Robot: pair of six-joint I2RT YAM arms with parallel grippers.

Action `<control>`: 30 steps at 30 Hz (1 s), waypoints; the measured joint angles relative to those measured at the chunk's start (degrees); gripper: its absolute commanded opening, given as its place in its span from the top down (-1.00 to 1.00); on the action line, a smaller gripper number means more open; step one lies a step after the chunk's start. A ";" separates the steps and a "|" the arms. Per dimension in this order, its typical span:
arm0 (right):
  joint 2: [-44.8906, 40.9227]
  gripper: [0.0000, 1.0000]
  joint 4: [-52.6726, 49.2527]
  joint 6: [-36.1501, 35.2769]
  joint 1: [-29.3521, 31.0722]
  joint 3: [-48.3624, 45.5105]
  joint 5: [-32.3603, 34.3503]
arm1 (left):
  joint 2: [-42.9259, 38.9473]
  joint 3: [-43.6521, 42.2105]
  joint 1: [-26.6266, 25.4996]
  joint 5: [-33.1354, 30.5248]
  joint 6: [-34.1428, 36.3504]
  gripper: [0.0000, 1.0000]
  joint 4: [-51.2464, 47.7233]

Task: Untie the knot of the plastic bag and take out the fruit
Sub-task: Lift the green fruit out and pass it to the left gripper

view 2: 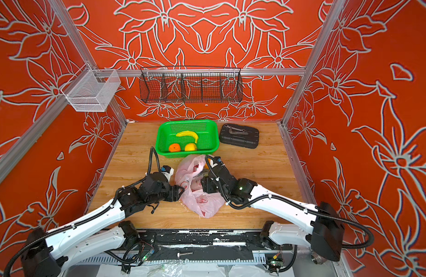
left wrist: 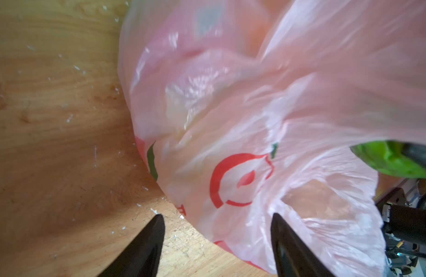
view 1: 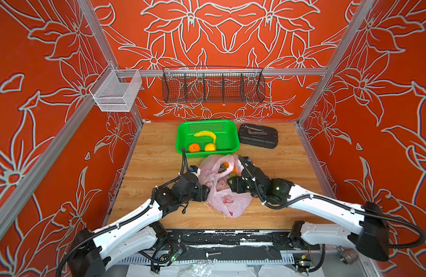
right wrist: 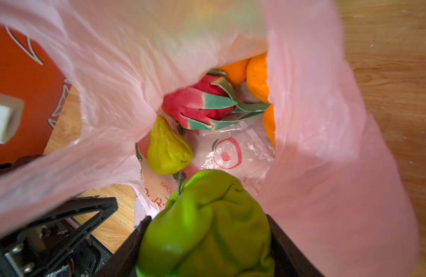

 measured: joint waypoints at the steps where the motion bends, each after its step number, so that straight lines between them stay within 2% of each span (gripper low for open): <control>1: -1.57 -0.30 -0.57 0.33 -0.52 -0.33 0.35 | -0.81 0.52 0.00 -0.24 0.57 -0.42 -0.07; 7: -9.68 -0.29 -2.97 1.66 -4.44 -0.57 1.49 | -4.20 6.23 0.00 -0.57 5.20 -0.44 0.28; 13: -14.40 -0.29 -3.93 3.28 -11.15 -0.52 -0.09 | -3.85 13.14 0.00 2.47 12.31 -0.49 2.64; 20: -14.99 -0.28 -4.39 4.59 -16.76 3.13 -6.47 | 4.07 21.55 0.00 9.73 22.18 -0.59 7.21; 30: -14.03 -0.27 -2.19 6.05 -18.45 10.54 -16.98 | 16.81 31.76 0.00 20.72 32.54 -0.82 11.63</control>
